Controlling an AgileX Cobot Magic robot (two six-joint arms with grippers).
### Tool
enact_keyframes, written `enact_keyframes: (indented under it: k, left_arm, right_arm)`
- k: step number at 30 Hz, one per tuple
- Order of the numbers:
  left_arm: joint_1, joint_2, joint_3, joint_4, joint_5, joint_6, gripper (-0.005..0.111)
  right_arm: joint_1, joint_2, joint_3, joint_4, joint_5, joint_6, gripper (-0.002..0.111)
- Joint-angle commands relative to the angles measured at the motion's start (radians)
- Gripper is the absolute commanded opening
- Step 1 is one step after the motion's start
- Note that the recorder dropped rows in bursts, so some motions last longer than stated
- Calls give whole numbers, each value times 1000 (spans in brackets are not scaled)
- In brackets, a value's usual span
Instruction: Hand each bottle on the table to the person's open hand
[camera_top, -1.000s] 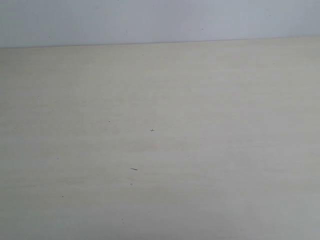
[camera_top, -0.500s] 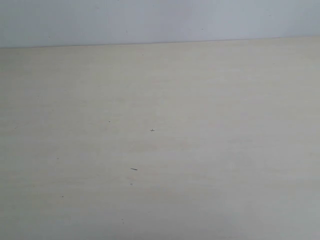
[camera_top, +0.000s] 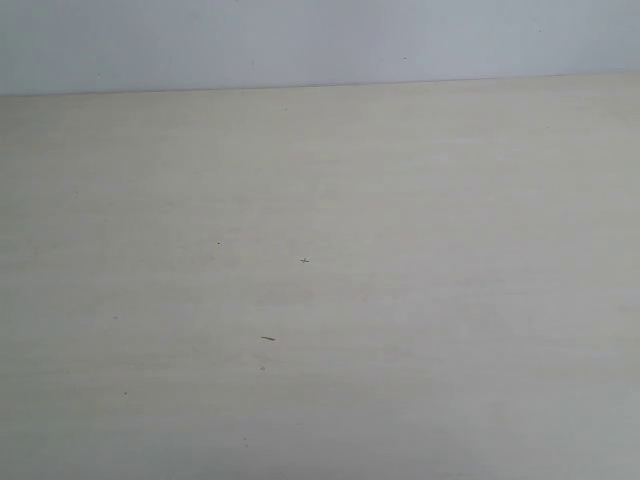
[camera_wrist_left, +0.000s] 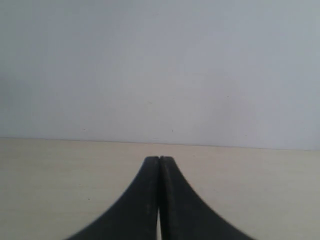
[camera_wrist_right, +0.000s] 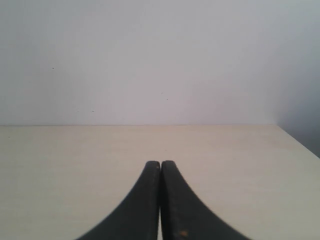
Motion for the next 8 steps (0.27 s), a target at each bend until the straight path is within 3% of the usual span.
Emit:
enact_keyframes:
  k: [1,8]
  left_arm:
    - [3,-6,3,-4,-2,1,0]
    - [3,-6,3,-4,-2,1,0]
  right_arm:
    - [2,-6,5,-3,-13,2,0]
    - [2,-6,5,-5,-17,2,0]
